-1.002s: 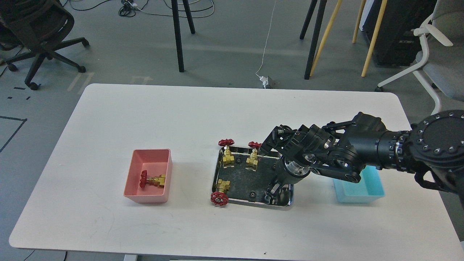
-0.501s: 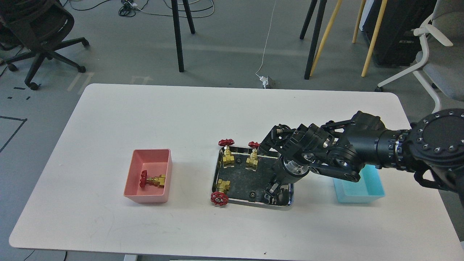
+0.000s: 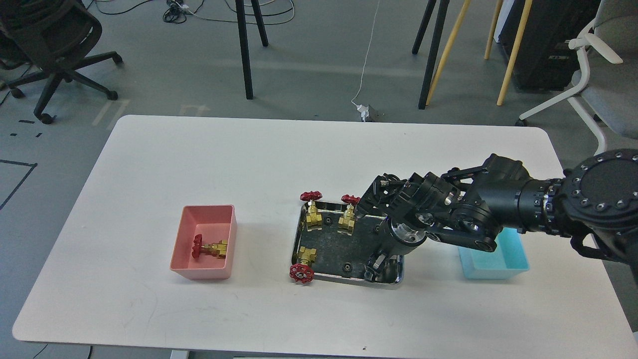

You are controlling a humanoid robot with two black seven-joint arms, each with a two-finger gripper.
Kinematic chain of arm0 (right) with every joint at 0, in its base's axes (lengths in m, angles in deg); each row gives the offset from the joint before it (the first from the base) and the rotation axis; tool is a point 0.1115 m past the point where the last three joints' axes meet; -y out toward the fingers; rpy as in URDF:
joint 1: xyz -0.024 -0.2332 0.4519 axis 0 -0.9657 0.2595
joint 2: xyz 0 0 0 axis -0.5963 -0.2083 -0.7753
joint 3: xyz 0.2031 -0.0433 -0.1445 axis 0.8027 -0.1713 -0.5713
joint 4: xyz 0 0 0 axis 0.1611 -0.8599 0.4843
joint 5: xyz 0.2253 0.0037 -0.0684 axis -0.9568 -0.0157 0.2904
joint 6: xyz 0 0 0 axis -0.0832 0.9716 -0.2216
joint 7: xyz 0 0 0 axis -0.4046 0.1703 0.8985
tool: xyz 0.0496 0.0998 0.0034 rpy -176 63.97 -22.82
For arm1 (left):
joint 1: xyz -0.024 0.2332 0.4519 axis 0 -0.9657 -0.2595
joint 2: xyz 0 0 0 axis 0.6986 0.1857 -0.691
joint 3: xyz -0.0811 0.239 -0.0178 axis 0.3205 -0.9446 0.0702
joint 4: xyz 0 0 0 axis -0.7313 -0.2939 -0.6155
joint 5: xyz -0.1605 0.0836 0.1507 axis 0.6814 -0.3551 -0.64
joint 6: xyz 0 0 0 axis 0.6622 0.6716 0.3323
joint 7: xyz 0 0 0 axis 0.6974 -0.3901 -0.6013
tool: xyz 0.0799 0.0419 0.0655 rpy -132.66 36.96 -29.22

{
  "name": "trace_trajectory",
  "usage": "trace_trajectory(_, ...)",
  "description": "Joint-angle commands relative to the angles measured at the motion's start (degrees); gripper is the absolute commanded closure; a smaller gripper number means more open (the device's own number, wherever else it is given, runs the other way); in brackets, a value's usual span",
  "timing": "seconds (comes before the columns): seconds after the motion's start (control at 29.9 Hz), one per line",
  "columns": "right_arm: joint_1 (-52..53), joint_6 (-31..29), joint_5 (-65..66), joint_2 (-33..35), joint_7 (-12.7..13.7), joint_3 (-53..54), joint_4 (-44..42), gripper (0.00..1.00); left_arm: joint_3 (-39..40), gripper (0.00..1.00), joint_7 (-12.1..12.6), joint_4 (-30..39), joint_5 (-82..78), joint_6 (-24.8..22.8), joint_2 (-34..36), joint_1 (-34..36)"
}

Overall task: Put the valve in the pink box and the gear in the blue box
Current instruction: 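Lower the right gripper onto a dark gear and grasp it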

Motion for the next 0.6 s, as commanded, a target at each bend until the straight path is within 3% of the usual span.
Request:
trace_trajectory(0.0,0.2,0.0,0.0,0.0,-0.1,0.0,0.4,0.58,0.0,0.02,0.0,0.0,0.0,0.0,0.0,0.0)
trace_trajectory(0.57,1.3,0.0,0.1,0.5,-0.3,-1.7,2.6,0.56,0.0,0.02,-0.2,-1.0,0.0,0.0,0.2,0.0)
